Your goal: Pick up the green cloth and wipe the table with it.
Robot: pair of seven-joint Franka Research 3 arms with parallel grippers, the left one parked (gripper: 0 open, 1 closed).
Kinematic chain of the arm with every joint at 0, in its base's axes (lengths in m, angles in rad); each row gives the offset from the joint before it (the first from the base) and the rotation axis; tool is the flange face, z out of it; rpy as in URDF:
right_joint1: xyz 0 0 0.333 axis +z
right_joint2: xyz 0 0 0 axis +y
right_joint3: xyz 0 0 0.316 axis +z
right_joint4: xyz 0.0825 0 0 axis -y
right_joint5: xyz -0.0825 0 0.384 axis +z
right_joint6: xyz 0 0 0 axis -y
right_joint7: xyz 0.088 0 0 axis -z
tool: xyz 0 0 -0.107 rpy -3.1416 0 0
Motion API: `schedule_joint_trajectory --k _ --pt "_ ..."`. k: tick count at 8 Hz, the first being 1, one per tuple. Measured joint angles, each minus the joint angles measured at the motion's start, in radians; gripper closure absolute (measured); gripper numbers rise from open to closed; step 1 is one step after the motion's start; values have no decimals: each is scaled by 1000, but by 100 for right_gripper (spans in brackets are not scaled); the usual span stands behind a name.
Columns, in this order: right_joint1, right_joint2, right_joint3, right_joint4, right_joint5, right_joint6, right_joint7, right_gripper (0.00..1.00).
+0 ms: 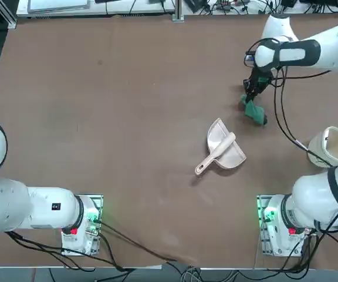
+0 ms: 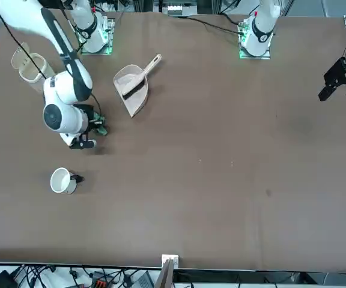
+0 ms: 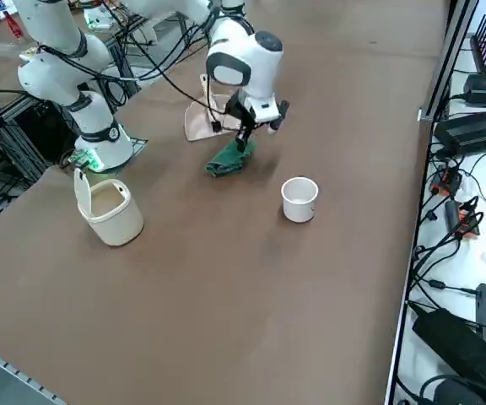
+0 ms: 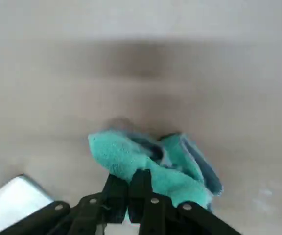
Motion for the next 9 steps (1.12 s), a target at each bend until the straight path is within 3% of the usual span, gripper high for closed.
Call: schedule_joint_trajectory --k 2,4,9 --pt "0 -25 44 91 20 -139 53 95" --pt "0 -39 65 180 61 -236 64 95" --pt "18 -30 93 268 66 -249 139 95"
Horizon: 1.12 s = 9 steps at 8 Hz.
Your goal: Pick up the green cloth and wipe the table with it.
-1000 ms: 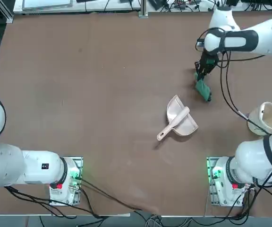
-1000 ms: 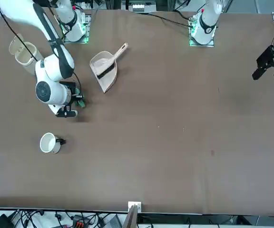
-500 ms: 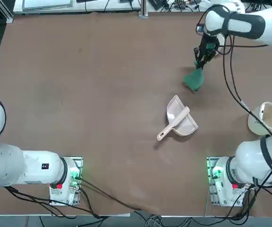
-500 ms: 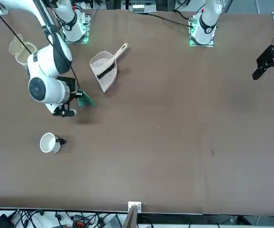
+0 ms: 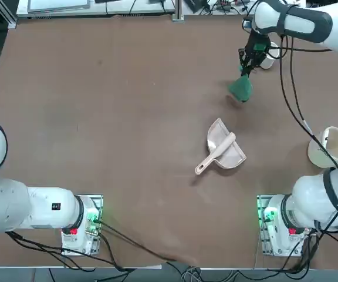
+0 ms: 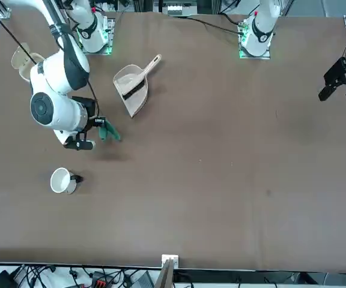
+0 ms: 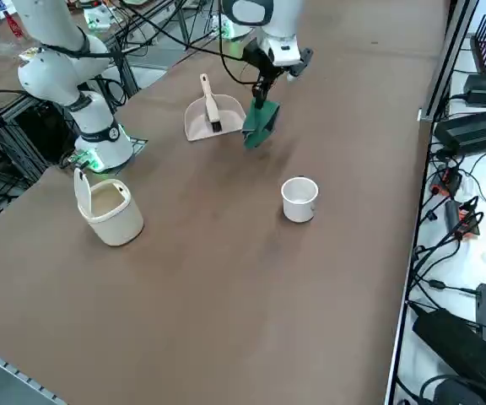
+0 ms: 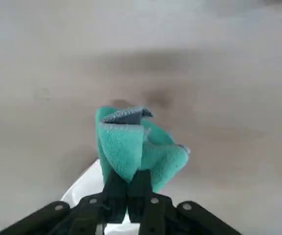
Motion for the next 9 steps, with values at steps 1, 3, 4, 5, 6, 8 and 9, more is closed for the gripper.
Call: schedule_joint_trajectory --k 1,3,4,5,6,8,9 --pt "17 7 1 3 1 12 17 95" --pt "59 36 1 2 -1 51 57 95" --pt "70 54 1 -1 -6 62 63 95" --pt "75 73 0 -9 -13 72 65 95" --pt "79 95 -1 -18 -24 82 65 95" --pt "98 154 -1 -45 -97 113 102 92" --pt "108 191 -2 -55 -142 127 132 90"
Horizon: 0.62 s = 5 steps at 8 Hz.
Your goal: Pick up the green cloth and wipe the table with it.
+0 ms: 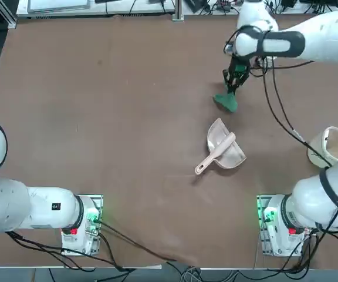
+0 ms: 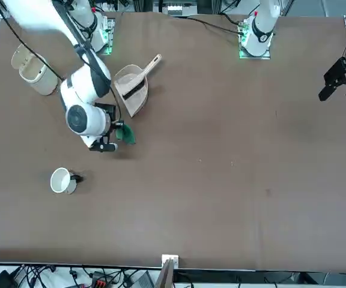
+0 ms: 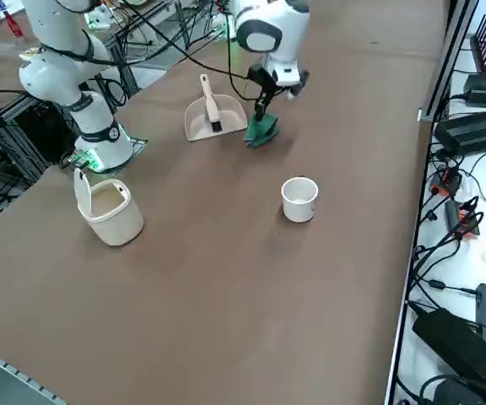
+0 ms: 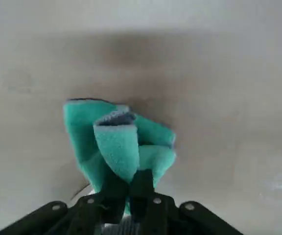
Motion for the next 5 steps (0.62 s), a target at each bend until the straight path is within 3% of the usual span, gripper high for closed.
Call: schedule_joint_trajectory --k 1,2,5 --pt "8 29 0 -1 -26 6 19 82" --pt "15 44 0 -1 -34 8 25 66" --pt "20 30 0 46 -38 -34 30 10"
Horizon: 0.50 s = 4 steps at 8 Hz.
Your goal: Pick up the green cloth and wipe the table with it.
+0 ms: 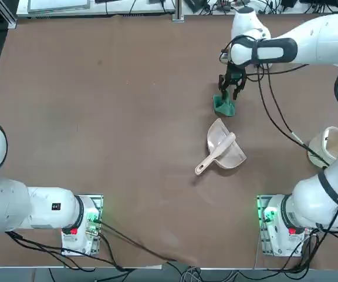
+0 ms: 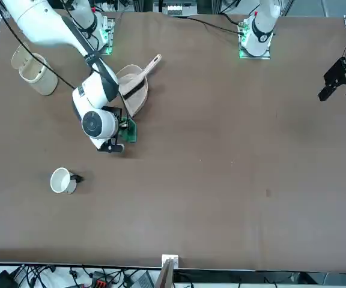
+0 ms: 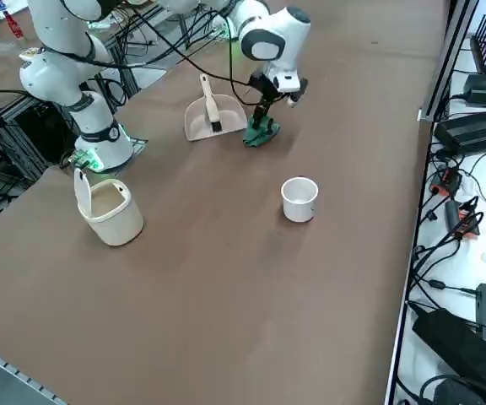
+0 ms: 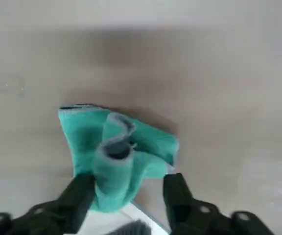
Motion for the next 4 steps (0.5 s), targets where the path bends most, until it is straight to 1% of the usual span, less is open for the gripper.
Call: schedule_joint_trajectory --k 1,3,4 --pt "-1 -16 0 54 0 -84 0 1" --pt "-6 -43 -1 196 0 -272 0 0" --pt "-16 -53 -2 258 0 -338 -7 0"
